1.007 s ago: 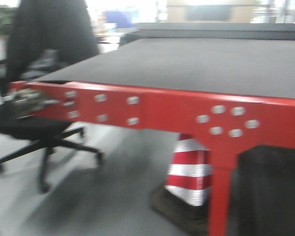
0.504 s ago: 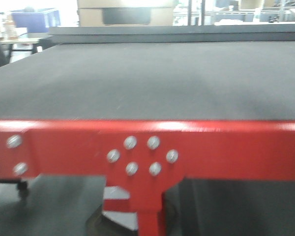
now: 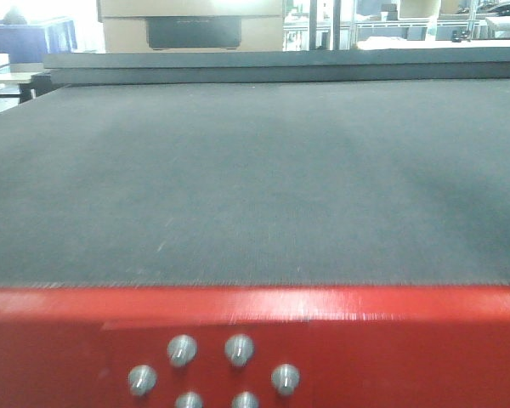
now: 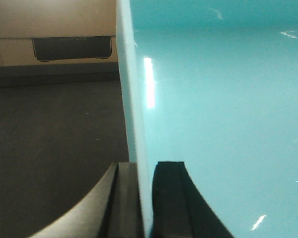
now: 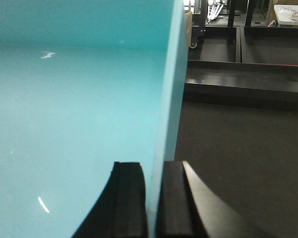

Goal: Fetch blue bin and place on conveyor start
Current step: 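Hold the bin while the base drives up to the grey conveyor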

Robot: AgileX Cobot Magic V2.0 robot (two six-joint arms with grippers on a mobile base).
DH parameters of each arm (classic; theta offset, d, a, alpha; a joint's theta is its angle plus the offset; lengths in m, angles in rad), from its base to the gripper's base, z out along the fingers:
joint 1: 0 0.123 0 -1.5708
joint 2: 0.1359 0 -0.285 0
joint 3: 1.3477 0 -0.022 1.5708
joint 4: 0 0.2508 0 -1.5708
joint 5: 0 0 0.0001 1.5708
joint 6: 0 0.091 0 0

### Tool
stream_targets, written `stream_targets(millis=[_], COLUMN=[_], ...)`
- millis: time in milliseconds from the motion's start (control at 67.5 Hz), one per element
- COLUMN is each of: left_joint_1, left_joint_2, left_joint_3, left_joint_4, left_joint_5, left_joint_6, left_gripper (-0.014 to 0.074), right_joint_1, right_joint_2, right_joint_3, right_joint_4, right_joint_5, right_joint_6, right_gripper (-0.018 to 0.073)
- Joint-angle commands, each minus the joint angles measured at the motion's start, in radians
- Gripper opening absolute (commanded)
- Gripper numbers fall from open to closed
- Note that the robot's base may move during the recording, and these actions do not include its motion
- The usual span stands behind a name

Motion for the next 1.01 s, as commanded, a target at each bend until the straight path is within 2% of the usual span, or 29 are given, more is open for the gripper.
stream_targets(millis=[0, 993], left_joint_1=[0.003, 0.003], left_joint_2=[-0.013, -0.013], left_joint_3=[-0.014, -0.014], left_joint_4=[0.004, 0.004], left_joint_5=[-0.033, -0.033], left_joint_6=[0.005, 0.005], left_gripper=[-0.0111, -0.0111], right_joint_1=[-0.006, -0.006], right_joint_2=[-0.016, -0.016], right_joint_3=[-0.008, -0.008], right_joint_4=[-0.015, -0.015], right_joint_5=[-0.082, -0.088], right_joint_6=[-0.017, -0.017], right_gripper=[-0.0151, -0.0151])
